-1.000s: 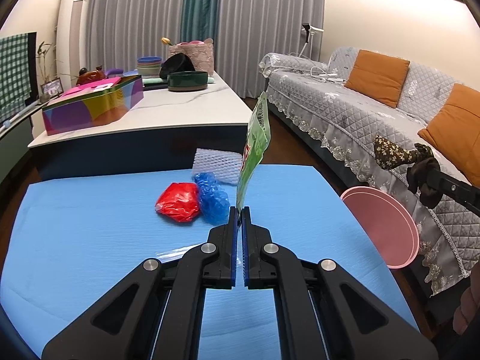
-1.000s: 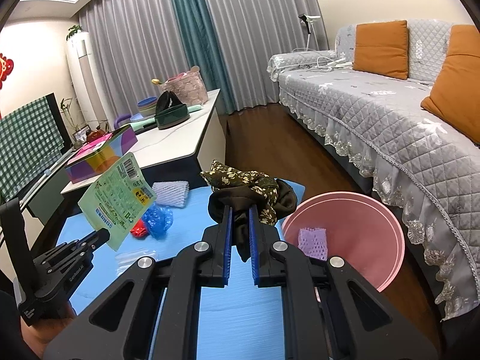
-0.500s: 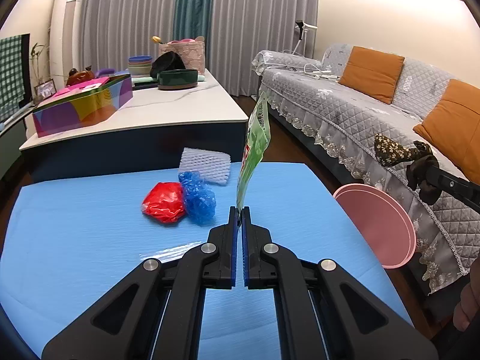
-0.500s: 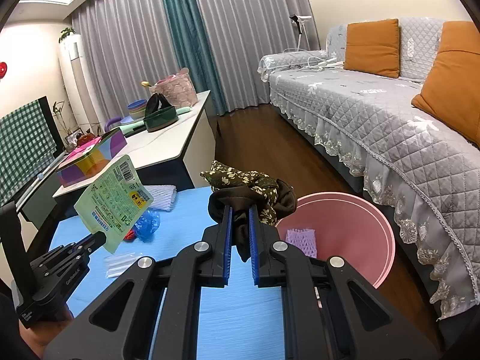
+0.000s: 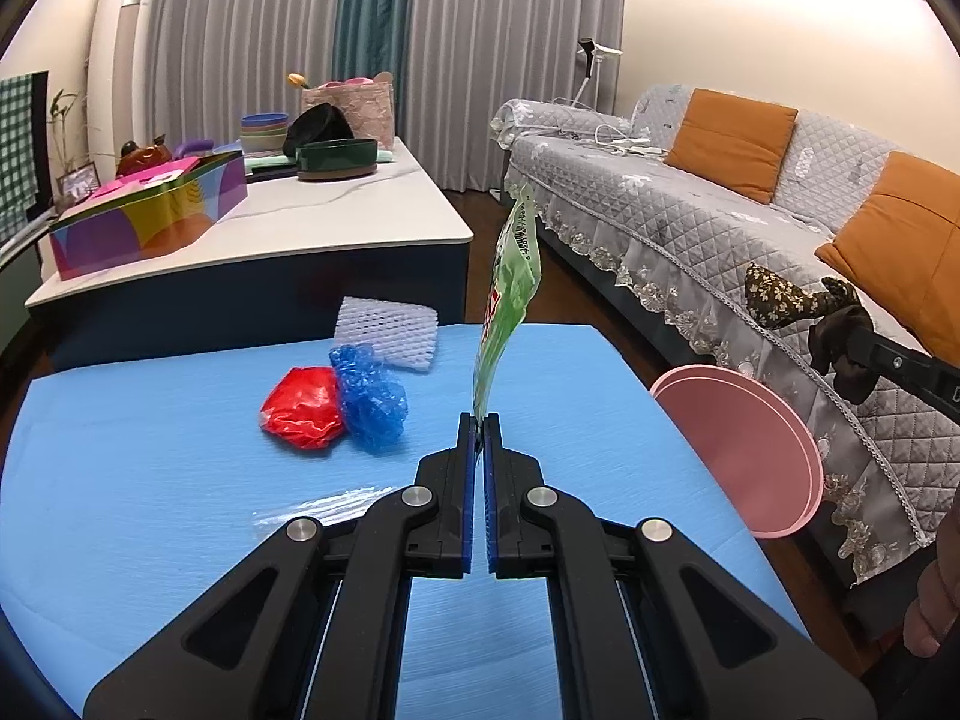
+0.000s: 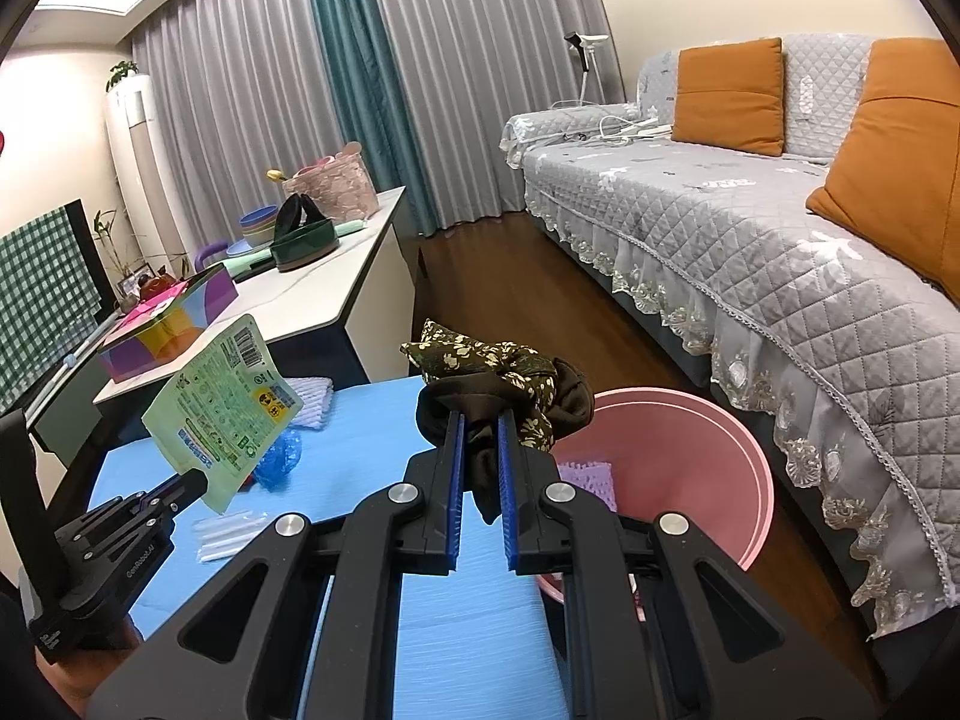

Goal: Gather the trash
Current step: 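Carry the green snack bag and dark scrunchie over the pink bin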

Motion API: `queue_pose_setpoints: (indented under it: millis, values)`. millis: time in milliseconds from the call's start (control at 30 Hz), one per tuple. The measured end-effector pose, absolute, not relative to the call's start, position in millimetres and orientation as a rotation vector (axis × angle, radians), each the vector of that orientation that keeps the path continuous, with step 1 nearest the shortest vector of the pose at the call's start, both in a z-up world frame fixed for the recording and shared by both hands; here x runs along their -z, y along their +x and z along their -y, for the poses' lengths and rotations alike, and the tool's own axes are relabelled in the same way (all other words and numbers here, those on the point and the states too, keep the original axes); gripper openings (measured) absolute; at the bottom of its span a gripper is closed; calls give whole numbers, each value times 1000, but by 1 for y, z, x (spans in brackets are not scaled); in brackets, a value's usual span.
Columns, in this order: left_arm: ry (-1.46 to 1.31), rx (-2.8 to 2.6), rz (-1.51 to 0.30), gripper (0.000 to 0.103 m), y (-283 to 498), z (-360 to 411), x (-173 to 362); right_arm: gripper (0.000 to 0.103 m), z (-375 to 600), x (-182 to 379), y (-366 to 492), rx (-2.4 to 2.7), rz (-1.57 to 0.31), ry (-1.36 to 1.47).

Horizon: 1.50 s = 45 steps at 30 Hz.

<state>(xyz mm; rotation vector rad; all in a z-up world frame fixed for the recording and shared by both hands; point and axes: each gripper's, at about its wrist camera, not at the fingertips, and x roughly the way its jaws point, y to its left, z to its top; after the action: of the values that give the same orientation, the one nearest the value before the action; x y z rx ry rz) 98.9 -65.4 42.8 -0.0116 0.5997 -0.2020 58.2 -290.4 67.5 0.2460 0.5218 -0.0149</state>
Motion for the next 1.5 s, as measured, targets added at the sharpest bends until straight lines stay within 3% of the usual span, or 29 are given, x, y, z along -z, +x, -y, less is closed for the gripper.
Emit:
queue_pose_setpoints:
  millis: [733, 1500]
  values:
    - [-2, 265, -605, 3, 102, 100, -44, 11, 322, -61, 57, 77, -520, 269]
    - [20, 428, -649, 3, 131, 203, -18, 11, 387, -14, 81, 243, -585, 329]
